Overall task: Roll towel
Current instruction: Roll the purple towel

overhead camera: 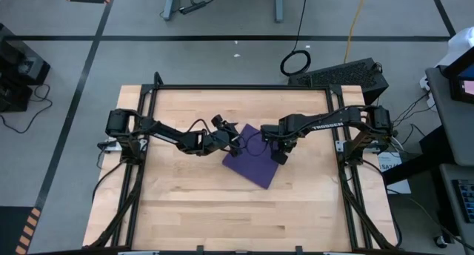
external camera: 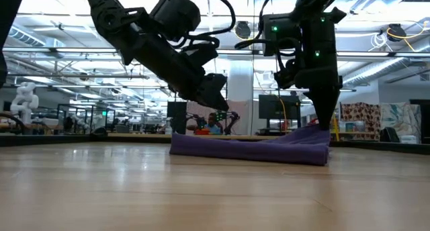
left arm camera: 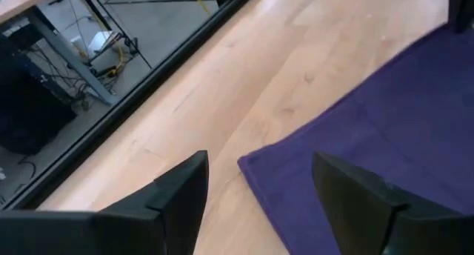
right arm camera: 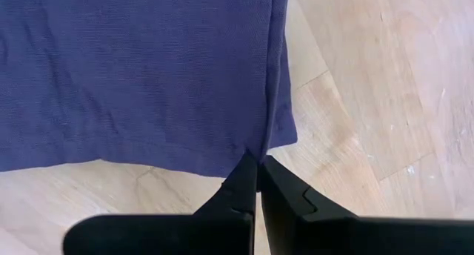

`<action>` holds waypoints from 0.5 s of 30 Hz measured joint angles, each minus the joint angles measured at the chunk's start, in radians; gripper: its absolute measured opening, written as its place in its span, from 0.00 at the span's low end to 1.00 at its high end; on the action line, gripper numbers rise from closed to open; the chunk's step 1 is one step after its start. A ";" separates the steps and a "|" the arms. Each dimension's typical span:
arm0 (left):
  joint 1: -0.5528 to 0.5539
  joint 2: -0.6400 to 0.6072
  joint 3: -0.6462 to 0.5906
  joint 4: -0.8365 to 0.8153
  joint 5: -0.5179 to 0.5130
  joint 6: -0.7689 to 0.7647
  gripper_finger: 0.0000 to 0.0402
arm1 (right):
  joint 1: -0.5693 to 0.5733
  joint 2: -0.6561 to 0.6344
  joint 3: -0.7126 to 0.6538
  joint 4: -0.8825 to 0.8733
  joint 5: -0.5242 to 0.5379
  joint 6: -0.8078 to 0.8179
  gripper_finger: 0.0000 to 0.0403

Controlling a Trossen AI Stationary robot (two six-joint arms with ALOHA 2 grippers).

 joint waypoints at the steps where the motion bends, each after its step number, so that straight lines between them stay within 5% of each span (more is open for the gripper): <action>1: 0.000 0.000 0.000 0.000 0.000 0.000 0.61 | 0.000 0.000 0.000 -0.003 0.000 0.000 0.01; 10: 0.000 0.000 0.000 0.000 0.012 -0.001 0.59 | 0.000 0.000 -0.001 -0.014 0.002 0.010 0.01; 15: 0.000 0.000 0.000 -0.010 0.049 -0.022 0.58 | 0.000 0.000 -0.001 -0.035 0.034 0.010 0.09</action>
